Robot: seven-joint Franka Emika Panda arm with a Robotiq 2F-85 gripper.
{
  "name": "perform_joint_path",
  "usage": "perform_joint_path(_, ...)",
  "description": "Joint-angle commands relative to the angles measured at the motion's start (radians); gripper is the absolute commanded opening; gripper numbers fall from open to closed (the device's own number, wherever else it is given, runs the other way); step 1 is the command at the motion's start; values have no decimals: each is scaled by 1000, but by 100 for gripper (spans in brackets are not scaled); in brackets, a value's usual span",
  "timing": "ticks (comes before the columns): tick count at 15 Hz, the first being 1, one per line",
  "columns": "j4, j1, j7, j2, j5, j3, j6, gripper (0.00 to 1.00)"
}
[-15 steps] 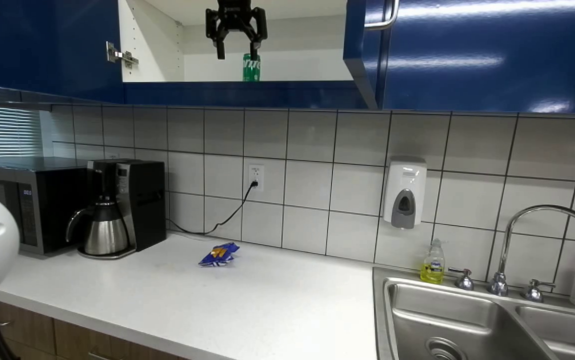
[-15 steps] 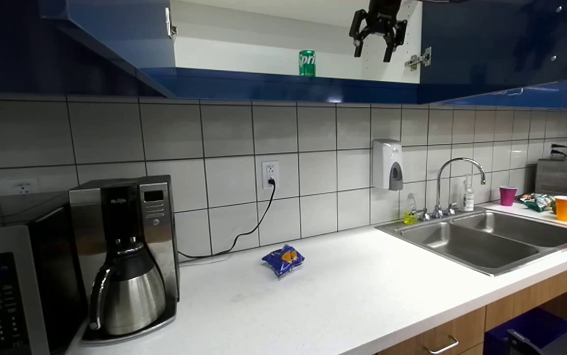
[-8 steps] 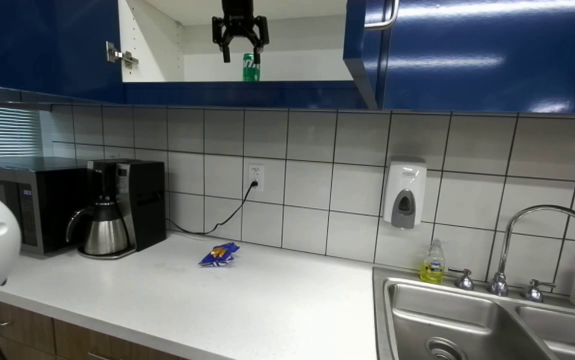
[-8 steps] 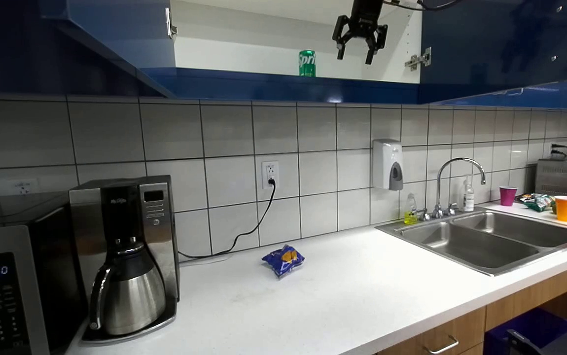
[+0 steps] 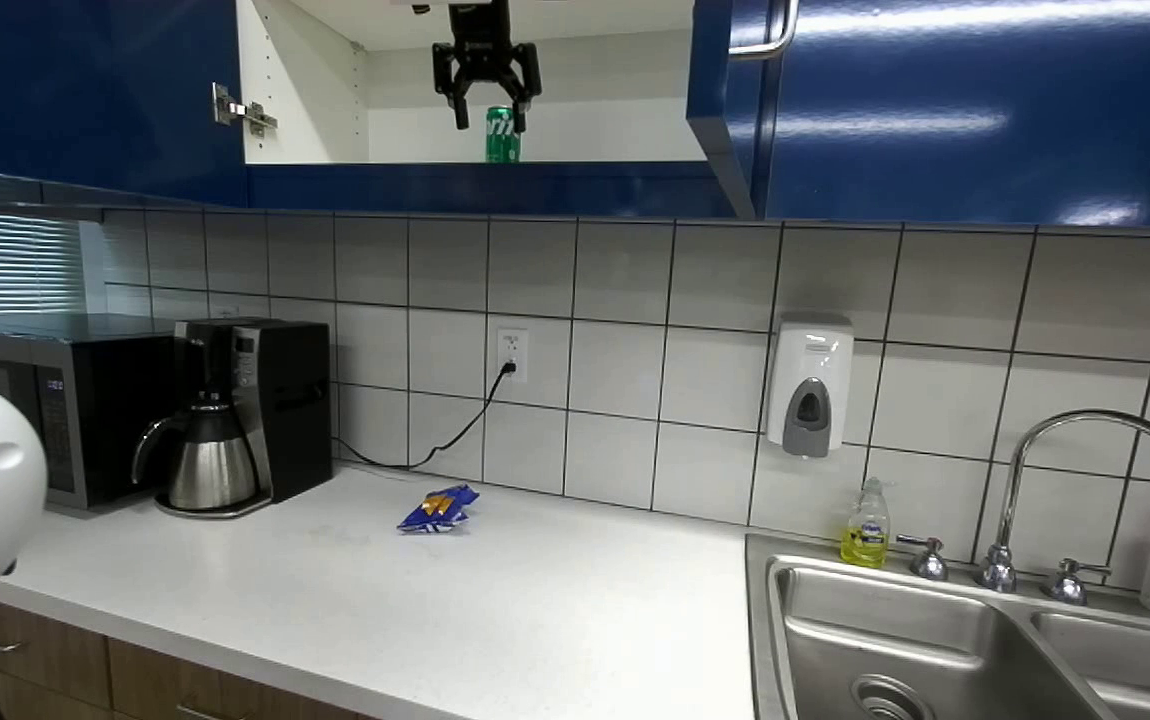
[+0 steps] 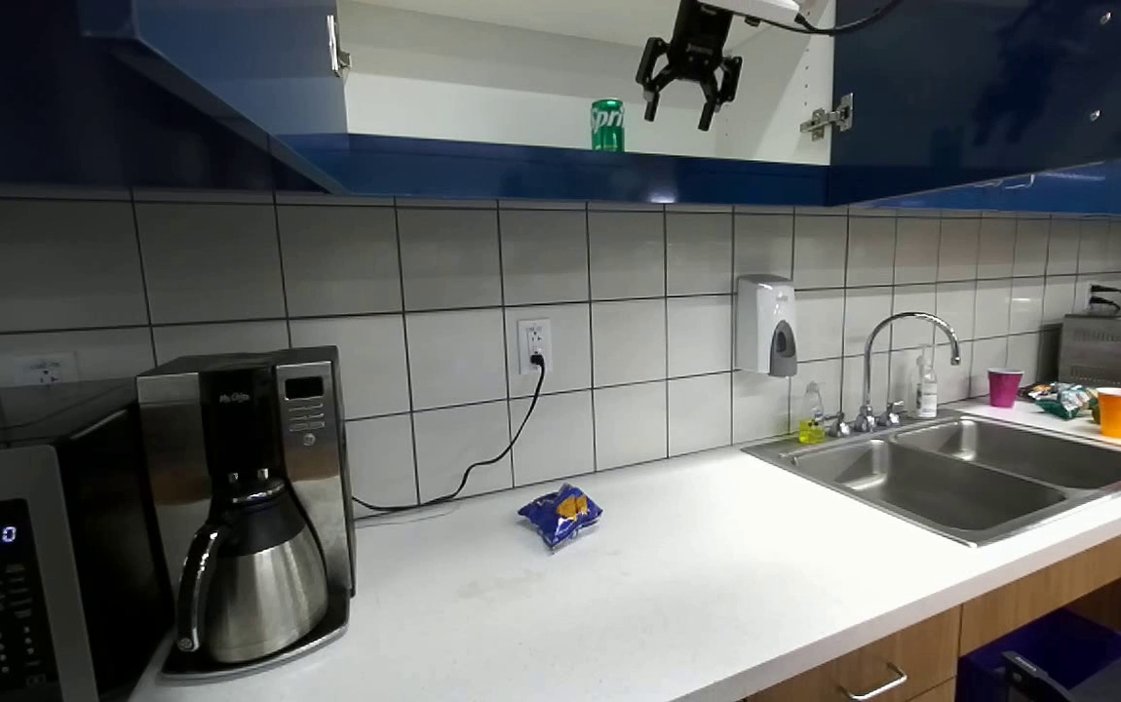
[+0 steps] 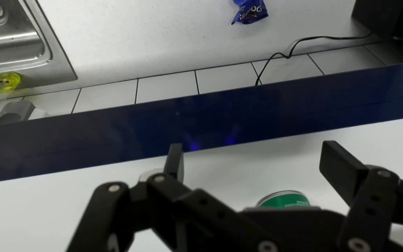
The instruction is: Pick up the can drink from the top cabinet and put it on the kitchen unit base top
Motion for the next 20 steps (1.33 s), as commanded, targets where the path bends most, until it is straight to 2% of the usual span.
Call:
perform_joint_path(1, 53, 6, 29, 40, 8, 4, 27, 100)
perform_joint_path(8, 121, 19, 41, 96, 6, 4, 37, 100)
perform_joint_path(20, 304, 44, 71, 226, -6, -1, 11, 100)
